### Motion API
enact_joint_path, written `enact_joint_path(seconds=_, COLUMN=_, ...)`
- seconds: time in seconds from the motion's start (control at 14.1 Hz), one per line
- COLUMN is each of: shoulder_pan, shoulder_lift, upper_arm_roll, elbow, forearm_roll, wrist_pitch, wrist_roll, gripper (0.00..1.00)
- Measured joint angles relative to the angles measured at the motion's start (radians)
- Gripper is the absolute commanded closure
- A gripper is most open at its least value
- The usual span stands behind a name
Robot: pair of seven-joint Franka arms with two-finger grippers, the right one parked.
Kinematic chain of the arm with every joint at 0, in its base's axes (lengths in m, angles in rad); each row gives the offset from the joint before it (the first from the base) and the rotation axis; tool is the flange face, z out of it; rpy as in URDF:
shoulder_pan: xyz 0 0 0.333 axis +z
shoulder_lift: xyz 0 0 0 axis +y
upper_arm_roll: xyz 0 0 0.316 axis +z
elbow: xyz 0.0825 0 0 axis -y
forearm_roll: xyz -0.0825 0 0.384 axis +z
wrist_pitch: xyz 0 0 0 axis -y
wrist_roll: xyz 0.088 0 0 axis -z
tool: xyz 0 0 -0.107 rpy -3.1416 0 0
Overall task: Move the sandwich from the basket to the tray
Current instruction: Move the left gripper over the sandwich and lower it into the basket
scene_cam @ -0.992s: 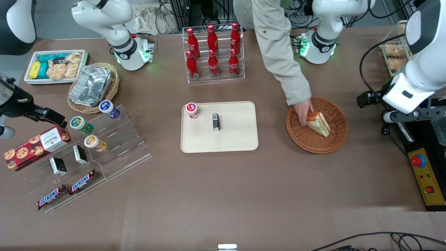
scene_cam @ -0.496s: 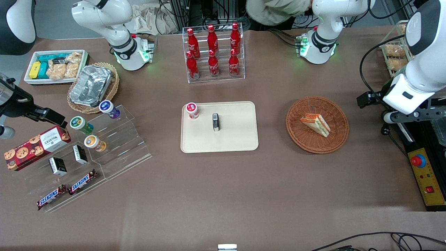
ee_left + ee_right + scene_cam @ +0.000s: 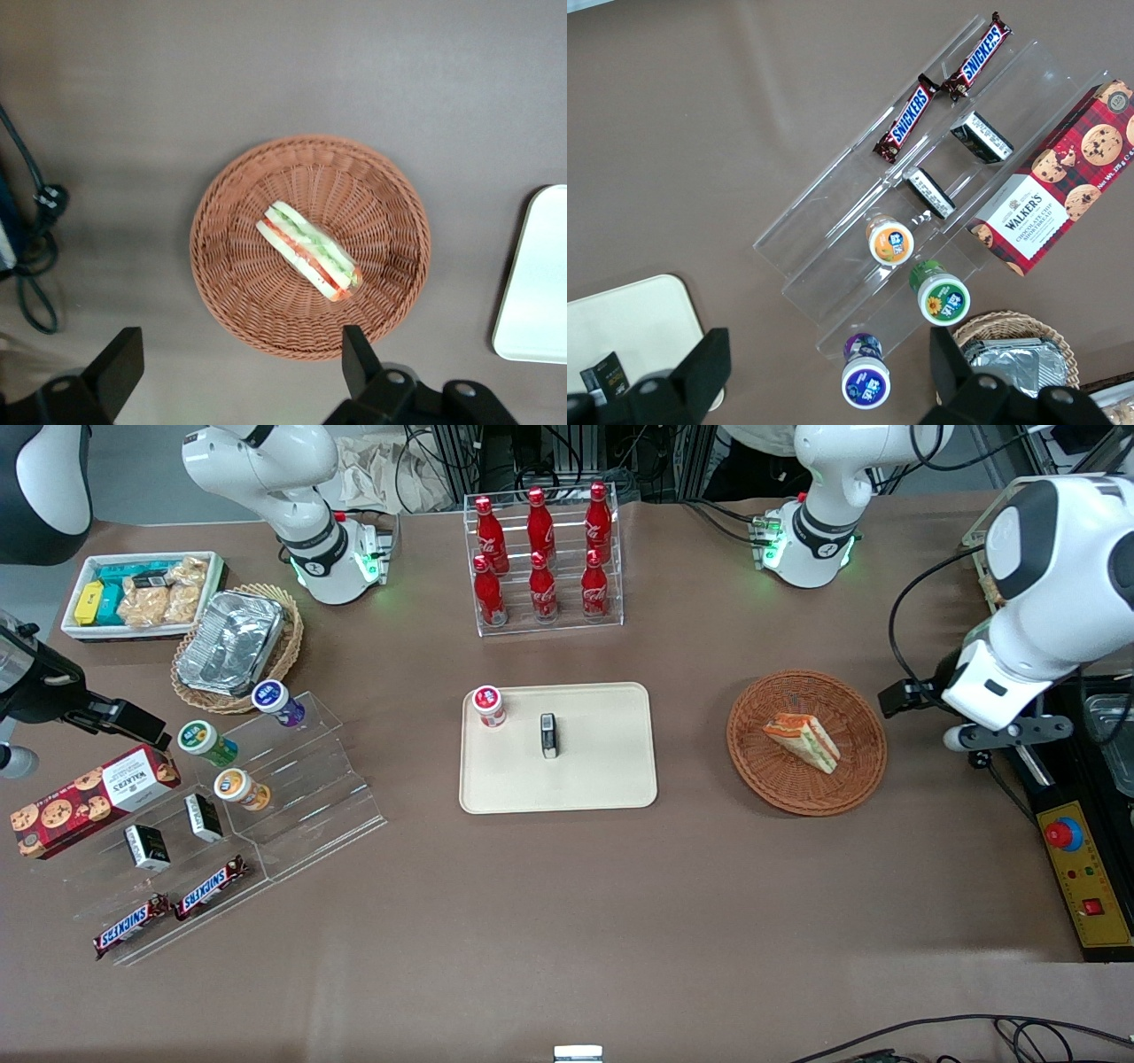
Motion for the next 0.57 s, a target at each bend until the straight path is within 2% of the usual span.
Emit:
enact_joint_path(seconds=0.35, shoulder_pan=0.009, shoulder_lift=-0.02, upper_arm_roll=0.001, elbow=-0.058, forearm_roll=-0.018, wrist_pitch=0.022, wrist_roll=-0.063, gripper=0.01)
enact_joint_path(seconds=0.57, shoulder_pan=0.009, shoulder_lift=-0.022, upper_arm_roll=-0.001, elbow=-0.14, forearm_roll=-0.022, wrist_pitch=0.132, wrist_roll=-0.158, gripper=0.01)
